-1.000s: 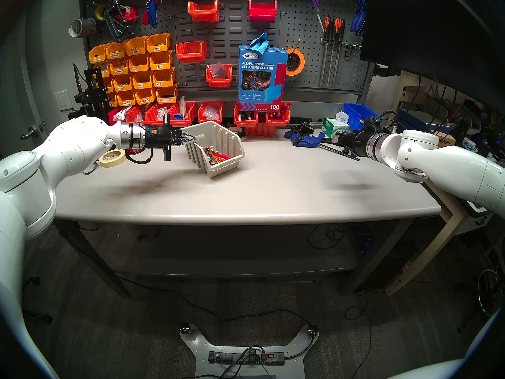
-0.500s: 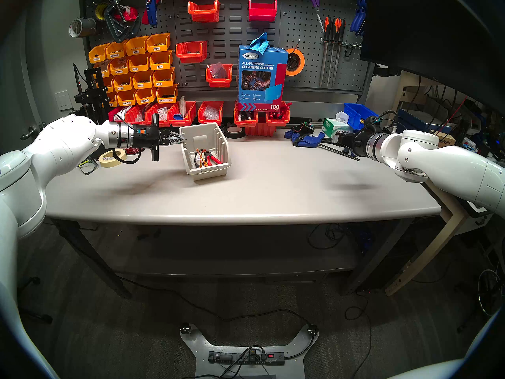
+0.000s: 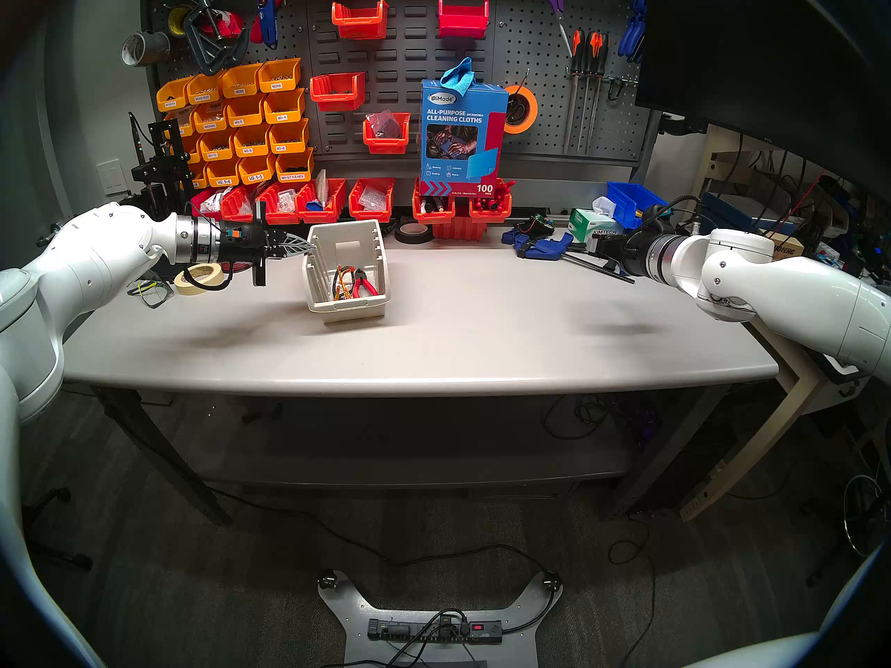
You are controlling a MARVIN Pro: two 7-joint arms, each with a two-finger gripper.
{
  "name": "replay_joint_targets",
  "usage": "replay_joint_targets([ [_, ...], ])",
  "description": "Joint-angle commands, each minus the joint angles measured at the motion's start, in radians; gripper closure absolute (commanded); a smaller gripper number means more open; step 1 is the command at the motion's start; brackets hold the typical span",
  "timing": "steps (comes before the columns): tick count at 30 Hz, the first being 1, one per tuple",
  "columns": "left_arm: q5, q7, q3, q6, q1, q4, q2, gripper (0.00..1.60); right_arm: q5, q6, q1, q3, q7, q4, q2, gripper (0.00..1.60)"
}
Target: Take out tools from the storage box
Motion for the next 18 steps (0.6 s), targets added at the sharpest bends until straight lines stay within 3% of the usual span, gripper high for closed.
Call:
replay_joint_targets([
  [1,-0.009,-0.095,-0.006,0.002,-0.034,0.000,0.002,1.60,-0.003,-0.002,0.016,0.013,0.000,0.002,0.001,0.00],
  [12,-0.057,-0.041,-0.050,0.002,-0.026,0.004,-0.015,1.60,-0.003,-0.002,0.017,0.013,0.000,0.002,0.001,0.00],
  [14,-0.116,-0.006,-0.093,0.002,-0.013,-0.006,-0.015,1.60,-0.003,-0.002,0.017,0.013,0.000,0.002,0.001,0.00],
  [17,-0.175,0.012,-0.134,0.002,-0.003,-0.022,-0.010,1.44,-0.003,-0.002,0.017,0.013,0.000,0.002,0.001,0.00],
  [18,-0.199,0.023,-0.150,0.002,0.001,-0.028,-0.007,1.46,-0.003,-0.002,0.016,0.013,0.000,0.002,0.001,0.00],
])
